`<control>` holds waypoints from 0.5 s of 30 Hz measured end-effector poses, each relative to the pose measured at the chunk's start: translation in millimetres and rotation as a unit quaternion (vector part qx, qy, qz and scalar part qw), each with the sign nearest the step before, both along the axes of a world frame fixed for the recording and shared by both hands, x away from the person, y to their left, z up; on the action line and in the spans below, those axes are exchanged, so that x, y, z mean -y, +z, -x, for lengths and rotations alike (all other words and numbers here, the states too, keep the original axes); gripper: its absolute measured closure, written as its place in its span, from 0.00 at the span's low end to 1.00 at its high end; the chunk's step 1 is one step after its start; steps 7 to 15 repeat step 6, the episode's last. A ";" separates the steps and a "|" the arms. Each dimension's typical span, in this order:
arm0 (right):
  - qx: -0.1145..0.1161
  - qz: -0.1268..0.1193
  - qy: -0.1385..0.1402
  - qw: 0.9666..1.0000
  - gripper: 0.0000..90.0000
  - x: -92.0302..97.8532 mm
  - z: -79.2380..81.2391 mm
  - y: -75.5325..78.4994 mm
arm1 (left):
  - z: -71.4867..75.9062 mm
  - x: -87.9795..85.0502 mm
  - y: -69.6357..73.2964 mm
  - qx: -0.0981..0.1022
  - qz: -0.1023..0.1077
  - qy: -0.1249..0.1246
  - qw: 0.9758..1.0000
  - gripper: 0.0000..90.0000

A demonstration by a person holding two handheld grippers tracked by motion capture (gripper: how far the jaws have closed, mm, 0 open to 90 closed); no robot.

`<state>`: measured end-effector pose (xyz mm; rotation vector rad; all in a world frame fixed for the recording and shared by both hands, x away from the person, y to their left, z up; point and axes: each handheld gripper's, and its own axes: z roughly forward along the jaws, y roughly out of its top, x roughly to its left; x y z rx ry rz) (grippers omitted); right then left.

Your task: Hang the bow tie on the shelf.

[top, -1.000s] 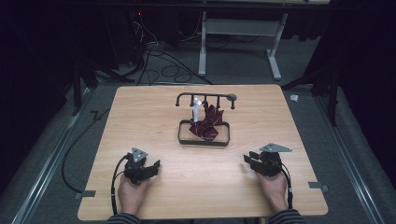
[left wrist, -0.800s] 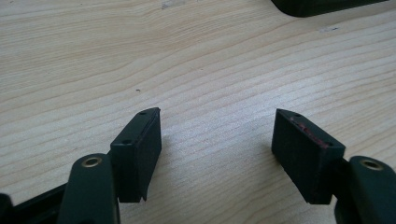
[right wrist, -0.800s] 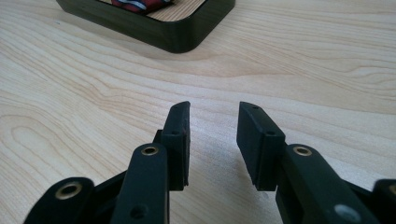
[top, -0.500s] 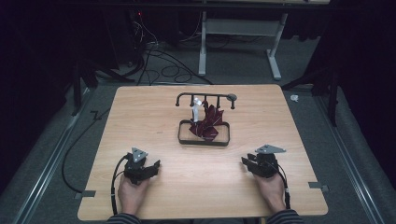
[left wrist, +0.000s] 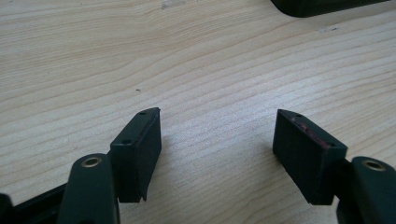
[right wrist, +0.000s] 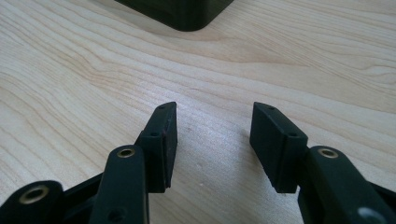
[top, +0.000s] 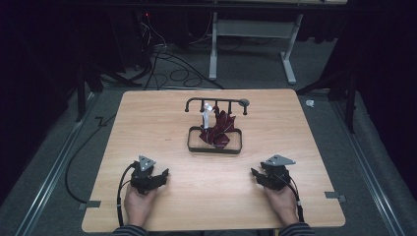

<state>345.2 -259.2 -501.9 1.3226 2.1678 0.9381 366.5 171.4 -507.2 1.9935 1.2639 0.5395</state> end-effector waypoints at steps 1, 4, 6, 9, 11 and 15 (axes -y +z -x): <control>0.000 -0.001 -0.001 1.000 0.59 0.0 0.0 -0.1 | 0.1 0.0 0.0 0.000 0.000 0.000 1.000 0.37; 0.000 -0.001 -0.001 1.000 0.59 -0.1 0.0 -0.1 | 0.2 0.0 -0.1 0.001 0.000 -0.001 1.000 0.37; 0.000 -0.001 0.000 1.000 0.59 0.0 0.0 -0.1 | 0.3 0.0 -0.1 0.001 0.000 -0.001 1.000 0.37; 0.000 -0.001 0.000 1.000 0.59 0.0 0.0 -0.1 | 0.3 0.0 -0.1 0.001 0.000 -0.001 1.000 0.37; 0.000 -0.001 0.000 1.000 0.59 0.0 0.0 -0.1 | 0.3 0.0 -0.1 0.001 0.000 -0.001 1.000 0.37; 0.000 -0.001 0.000 1.000 0.59 0.0 0.0 -0.1 | 0.3 0.0 -0.1 0.001 0.000 -0.001 1.000 0.37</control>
